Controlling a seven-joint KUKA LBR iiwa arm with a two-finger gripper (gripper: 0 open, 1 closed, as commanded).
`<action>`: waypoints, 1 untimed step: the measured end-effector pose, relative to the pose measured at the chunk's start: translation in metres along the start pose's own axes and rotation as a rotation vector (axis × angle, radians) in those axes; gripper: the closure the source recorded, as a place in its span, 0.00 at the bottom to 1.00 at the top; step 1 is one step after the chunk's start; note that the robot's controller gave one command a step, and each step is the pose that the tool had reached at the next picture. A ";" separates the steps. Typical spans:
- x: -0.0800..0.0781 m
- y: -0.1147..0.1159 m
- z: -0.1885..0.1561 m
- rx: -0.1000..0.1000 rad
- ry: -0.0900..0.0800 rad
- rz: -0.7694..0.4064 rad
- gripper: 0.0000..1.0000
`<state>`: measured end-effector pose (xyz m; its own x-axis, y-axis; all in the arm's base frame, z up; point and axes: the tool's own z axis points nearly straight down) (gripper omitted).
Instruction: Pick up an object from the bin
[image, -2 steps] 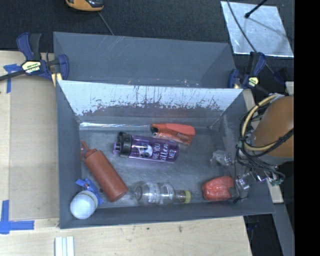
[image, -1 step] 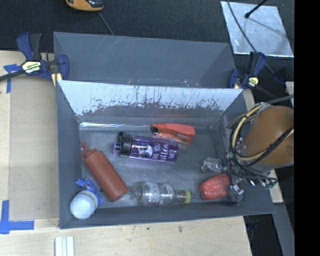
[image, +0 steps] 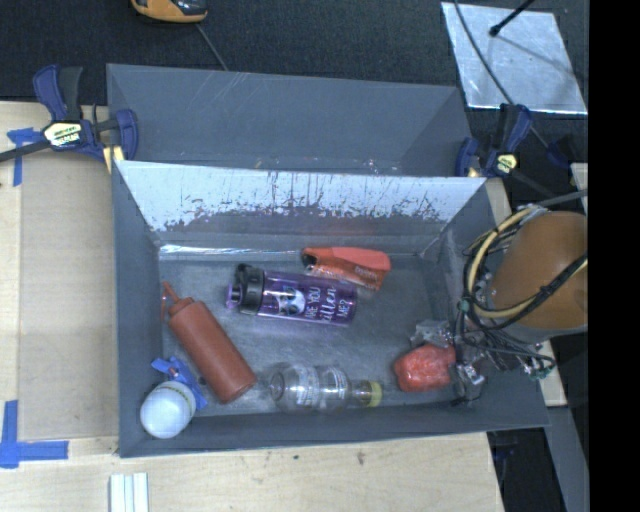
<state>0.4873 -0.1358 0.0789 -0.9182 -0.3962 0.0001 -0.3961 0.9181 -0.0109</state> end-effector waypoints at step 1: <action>0.000 0.000 0.000 0.000 0.000 -0.001 1.00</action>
Offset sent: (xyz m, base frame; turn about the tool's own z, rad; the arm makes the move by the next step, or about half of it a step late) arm 0.0001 0.0001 0.0633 0.0000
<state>0.4873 -0.1357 0.0788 -0.9178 -0.3971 0.0002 -0.3971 0.9177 -0.0109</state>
